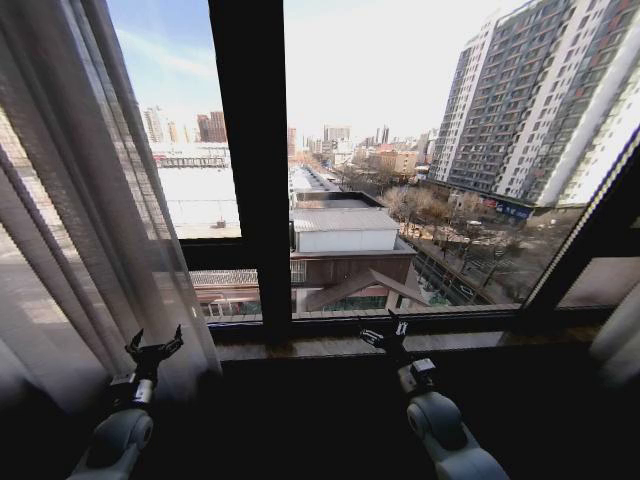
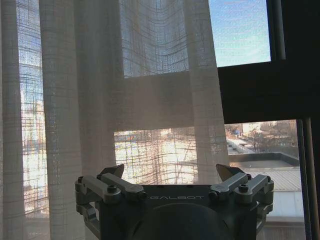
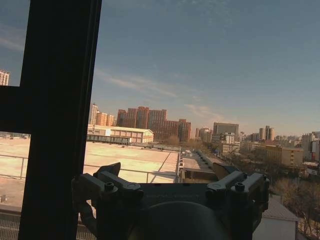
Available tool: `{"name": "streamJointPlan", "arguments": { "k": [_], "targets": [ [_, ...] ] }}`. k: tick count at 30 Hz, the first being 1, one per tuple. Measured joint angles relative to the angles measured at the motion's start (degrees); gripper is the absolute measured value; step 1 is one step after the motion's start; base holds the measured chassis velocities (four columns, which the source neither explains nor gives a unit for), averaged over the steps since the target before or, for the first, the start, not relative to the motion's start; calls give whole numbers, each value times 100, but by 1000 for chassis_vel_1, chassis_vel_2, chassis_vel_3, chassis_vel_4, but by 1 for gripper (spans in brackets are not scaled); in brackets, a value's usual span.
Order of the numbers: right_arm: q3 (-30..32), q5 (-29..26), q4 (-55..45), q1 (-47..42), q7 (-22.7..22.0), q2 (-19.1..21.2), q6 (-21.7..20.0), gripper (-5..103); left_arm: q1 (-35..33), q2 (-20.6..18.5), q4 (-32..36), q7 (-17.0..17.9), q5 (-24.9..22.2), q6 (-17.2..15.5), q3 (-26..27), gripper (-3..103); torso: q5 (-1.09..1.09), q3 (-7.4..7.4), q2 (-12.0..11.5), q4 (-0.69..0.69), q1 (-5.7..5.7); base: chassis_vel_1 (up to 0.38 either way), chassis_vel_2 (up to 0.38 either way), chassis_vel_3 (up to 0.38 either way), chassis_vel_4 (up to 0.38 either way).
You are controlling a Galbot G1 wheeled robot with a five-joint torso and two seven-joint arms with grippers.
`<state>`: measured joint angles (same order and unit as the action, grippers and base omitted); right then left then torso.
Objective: Open the curtains by pulling them apart, changing their state from closed to fully open.
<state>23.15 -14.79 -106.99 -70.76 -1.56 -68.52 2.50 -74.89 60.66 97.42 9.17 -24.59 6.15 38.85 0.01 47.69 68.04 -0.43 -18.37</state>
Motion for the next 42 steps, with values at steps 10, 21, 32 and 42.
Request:
{"name": "streamJointPlan", "arguments": {
  "k": [10,21,32,42],
  "targets": [
    [0,0,0,0,0,0,0,100,496,-96,-431,-105,9,-15,-301,100,0,0,0,1,0,0,0,0,0],
    [0,0,0,0,0,0,0,100,1478,-119,-1200,-192,-53,12,-995,100,0,0,0,-1,0,0,0,0,0],
    [0,0,0,0,0,0,0,100,2266,-77,-1994,-229,-128,48,-1367,100,0,1,0,0,0,0,0,0,0],
    [0,0,0,0,0,0,0,100,2547,-41,-2335,-577,-183,119,-1418,94,0,0,0,0,0,0,0,0,0]
  ]
}}
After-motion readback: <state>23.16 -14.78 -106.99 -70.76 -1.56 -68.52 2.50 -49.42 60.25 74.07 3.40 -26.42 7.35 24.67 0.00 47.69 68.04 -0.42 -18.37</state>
